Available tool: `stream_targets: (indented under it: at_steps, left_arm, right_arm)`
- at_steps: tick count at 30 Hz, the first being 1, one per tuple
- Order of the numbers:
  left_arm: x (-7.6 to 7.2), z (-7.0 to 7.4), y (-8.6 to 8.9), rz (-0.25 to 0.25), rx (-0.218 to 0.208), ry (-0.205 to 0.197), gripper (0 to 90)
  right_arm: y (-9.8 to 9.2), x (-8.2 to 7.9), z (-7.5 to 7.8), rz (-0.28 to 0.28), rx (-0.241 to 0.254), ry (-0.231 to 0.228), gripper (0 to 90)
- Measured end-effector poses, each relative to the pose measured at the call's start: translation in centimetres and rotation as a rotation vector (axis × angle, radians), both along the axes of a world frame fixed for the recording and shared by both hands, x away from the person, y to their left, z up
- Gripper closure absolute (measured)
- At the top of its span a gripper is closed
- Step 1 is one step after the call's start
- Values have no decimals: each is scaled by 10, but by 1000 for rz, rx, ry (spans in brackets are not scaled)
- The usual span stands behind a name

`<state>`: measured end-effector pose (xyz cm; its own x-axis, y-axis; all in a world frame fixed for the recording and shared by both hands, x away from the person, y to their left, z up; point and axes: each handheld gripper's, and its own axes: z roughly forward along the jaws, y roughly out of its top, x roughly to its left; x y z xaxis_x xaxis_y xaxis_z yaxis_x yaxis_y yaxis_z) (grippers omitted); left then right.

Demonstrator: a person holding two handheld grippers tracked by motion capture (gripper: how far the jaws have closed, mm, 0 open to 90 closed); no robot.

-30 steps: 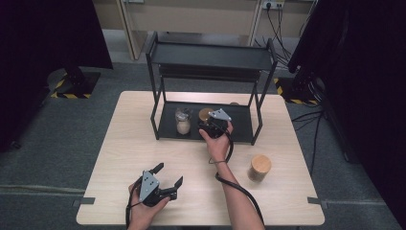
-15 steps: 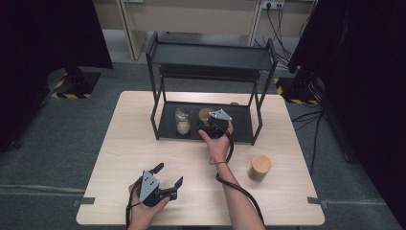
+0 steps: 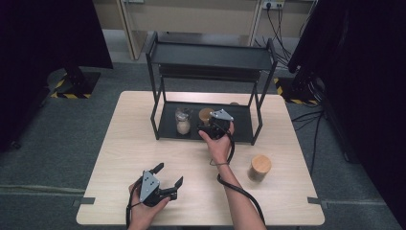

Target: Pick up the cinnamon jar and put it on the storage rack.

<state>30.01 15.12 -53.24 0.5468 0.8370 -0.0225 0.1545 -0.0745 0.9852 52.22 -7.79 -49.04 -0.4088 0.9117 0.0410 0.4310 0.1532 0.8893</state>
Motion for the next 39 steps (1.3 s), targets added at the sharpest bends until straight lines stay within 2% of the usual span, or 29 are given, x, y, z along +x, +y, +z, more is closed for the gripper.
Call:
stream_targets:
  at_steps: [20, 39]
  left_arm:
    - [0, 0, 0, 1, -1, -2, 119]
    - [0, 0, 0, 1, 2, -3, 119]
  right_arm:
    - [-6, -18, 11, 32, 9, 1, 47]
    - [-9, -38, 13, 66, 13, -13, 46]
